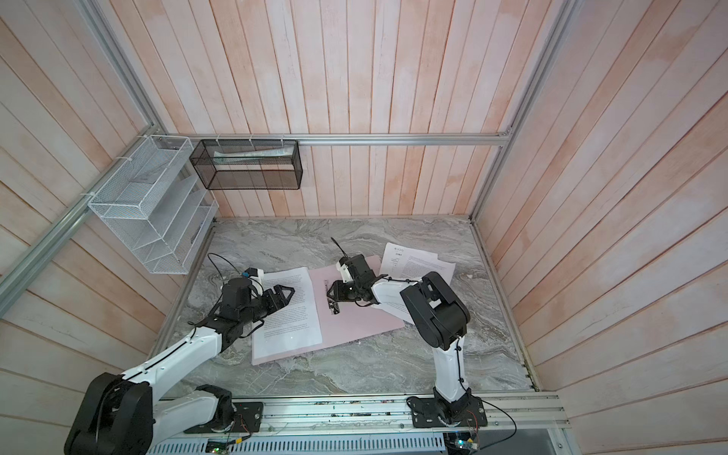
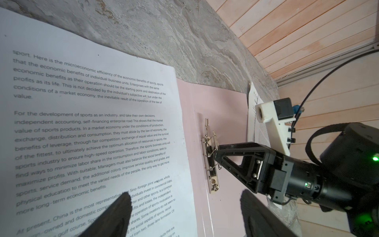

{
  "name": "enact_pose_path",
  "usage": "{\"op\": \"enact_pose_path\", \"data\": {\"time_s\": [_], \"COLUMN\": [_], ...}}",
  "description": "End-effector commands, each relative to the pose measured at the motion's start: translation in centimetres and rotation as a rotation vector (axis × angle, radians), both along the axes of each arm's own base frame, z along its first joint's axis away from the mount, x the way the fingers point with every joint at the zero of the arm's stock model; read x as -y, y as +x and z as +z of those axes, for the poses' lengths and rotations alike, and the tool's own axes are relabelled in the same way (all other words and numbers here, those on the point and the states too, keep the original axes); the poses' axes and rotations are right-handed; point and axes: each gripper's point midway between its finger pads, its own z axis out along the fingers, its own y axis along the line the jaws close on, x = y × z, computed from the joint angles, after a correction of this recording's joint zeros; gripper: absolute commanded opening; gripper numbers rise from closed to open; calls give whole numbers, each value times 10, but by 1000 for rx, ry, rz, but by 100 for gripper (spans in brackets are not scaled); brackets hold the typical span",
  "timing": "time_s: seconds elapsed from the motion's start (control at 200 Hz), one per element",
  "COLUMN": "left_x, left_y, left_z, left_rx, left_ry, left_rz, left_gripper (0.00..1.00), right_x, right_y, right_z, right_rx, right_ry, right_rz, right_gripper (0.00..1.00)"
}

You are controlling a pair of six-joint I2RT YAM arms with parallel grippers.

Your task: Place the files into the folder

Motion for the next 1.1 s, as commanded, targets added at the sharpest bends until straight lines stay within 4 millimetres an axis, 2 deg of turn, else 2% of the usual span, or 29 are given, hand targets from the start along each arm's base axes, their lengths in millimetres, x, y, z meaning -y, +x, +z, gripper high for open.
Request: {"op": "enact_pose_path", "data": {"time_s": [0.0,0.225,0.375,0.545,0.77,0.985,1.095], "left_x": [2,3,3,5,7,22,38], "left_y": [1,3,4,4,7,17,23], "left_z": [-2,-5,-4,-4,-11,-22,-25], "left_rx": [16,12,19,23,13,-7,-14], "left_ry": [-6,-6,-7,-10,-7,0,29], "left_rz": [-5,-8,-11,-17,-26,-68,-97], "left_gripper": [85,85,85,85,85,85,85], "right_x": [-12,-18,-23,-29,-23,-24,-2], "right_y": [2,2,-1,-15,-28,-35,-34], "right_z": [6,10,14,17,21,52,67], "right_rx": [-31,-103,-153,-211,-276,-260,-186], "right_ry": [59,94,134,192,259,323,293], "right_rz": [-5,-90,-152,-217,-343,-349,-391], "right_gripper": [34,25,26,26,27,32,35]}}
